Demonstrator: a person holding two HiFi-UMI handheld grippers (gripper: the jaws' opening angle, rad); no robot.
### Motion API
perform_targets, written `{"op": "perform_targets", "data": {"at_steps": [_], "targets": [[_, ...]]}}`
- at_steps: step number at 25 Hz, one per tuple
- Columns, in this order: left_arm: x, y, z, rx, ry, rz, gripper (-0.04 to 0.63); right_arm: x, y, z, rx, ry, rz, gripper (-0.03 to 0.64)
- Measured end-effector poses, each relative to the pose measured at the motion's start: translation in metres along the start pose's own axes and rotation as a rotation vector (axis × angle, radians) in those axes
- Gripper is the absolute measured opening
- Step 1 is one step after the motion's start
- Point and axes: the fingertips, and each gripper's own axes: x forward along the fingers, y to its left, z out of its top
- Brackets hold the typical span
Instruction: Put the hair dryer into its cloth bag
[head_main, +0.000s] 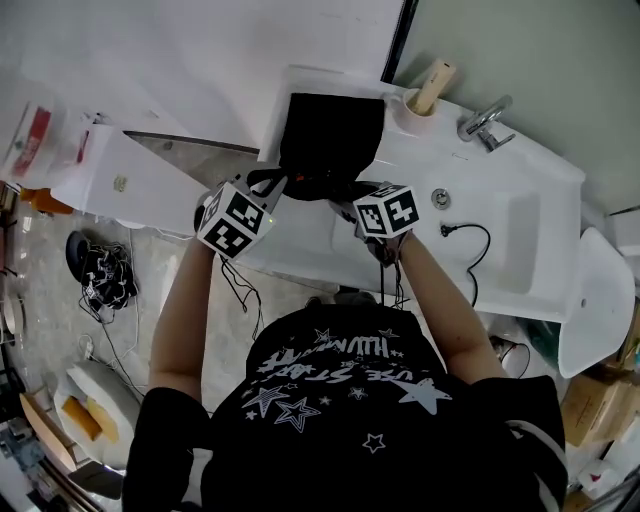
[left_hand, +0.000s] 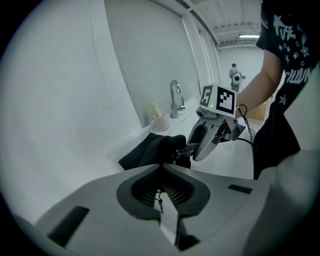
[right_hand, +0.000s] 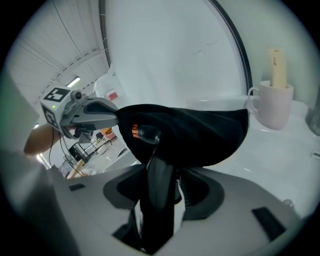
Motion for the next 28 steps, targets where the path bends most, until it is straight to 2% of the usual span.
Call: {"op": "perform_targets", "data": {"at_steps": [9,15,18,23,28], "targets": [[0.0,-0.012,-0.001,-0.022,0.009,-0.049,0.026,0.021,-0.015,0.023,0.022,-0.035,-0.102,0.207],[-0.004,-0.011,-0.003,-0.058,-0.015,-0.062,0.026,0.033,-0.032,0.04,0.085,-0.074,-0.159,0.207],[-0.005,-0.007,-0.006,-0.053,-0.002,-0.045,0.026,0.039,-0.034,0.042,0.087,-0.075,-0.19,0.207],[0.001,-0.003,-0.023,0.026,0.056,0.015,0.026,0.047,-0.037,0.036,0.06,-0.044,-0.256,0.207],[0.003,0.0,-0.036,-0.006,0.059,0.041,0.028,0.052,-0.036,0.03,0.038,-0.015,-0.309,0.209]]}}
